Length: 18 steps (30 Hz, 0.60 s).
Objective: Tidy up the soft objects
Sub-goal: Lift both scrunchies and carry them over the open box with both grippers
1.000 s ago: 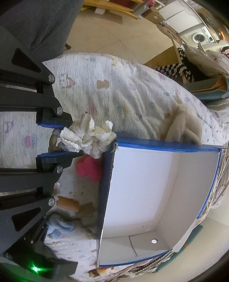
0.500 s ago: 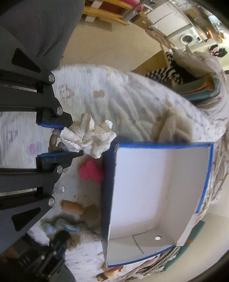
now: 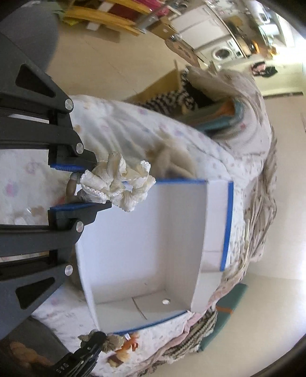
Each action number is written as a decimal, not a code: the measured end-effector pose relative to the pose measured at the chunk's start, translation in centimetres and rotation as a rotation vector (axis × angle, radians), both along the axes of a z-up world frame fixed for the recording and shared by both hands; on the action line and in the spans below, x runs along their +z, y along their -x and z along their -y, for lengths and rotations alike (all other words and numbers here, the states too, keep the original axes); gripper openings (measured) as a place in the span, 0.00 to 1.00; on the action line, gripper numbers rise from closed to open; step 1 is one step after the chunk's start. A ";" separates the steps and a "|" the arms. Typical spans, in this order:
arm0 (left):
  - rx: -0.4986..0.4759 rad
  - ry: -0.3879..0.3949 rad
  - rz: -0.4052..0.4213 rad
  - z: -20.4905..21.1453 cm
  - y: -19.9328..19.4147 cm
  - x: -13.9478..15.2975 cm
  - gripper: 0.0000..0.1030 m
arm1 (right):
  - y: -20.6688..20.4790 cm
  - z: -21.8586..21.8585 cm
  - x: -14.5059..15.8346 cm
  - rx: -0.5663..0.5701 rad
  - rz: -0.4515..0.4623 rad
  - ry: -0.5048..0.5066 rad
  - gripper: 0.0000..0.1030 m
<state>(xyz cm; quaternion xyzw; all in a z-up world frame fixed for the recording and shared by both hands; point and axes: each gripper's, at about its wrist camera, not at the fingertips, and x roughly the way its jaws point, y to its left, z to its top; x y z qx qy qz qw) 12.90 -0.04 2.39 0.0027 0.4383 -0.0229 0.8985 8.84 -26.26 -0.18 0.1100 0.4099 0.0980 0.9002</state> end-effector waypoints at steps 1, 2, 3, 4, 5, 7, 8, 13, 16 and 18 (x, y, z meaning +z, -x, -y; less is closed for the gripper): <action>-0.014 0.003 -0.006 0.4 -0.6 0.4 0.19 | -0.6 0.1 0.3 -0.002 0.000 0.007 0.16; -0.024 0.004 -0.011 0.8 -1.2 0.7 0.19 | -1.1 0.1 0.6 -0.003 -0.002 0.015 0.16; -0.032 0.001 -0.006 1.3 -1.7 1.0 0.19 | -1.6 0.2 0.7 -0.006 -0.004 0.019 0.16; -0.040 -0.001 -0.004 1.8 -2.3 1.1 0.19 | -2.2 0.2 0.8 -0.007 -0.011 0.018 0.16; -0.047 -0.001 -0.006 2.3 -2.8 1.2 0.19 | -2.7 0.1 0.8 -0.009 -0.019 0.017 0.16; -0.056 -0.003 -0.014 3.2 -3.8 0.9 0.19 | -3.7 -0.1 0.6 -0.010 -0.036 0.018 0.16; -0.059 -0.006 -0.023 3.7 -4.5 0.6 0.19 | -4.4 -0.1 0.5 -0.010 -0.045 0.020 0.16; -0.053 0.003 -0.108 5.2 -7.7 -2.6 0.19 | -7.5 -1.0 -1.4 0.011 -0.115 0.020 0.16; -0.041 -0.023 -0.131 5.5 -9.0 -4.5 0.19 | -9.3 -1.5 -3.3 0.021 -0.159 0.019 0.16; -0.038 -0.033 -0.143 5.7 -9.6 -5.7 0.19 | -10.4 -1.7 -4.6 0.019 -0.188 0.022 0.16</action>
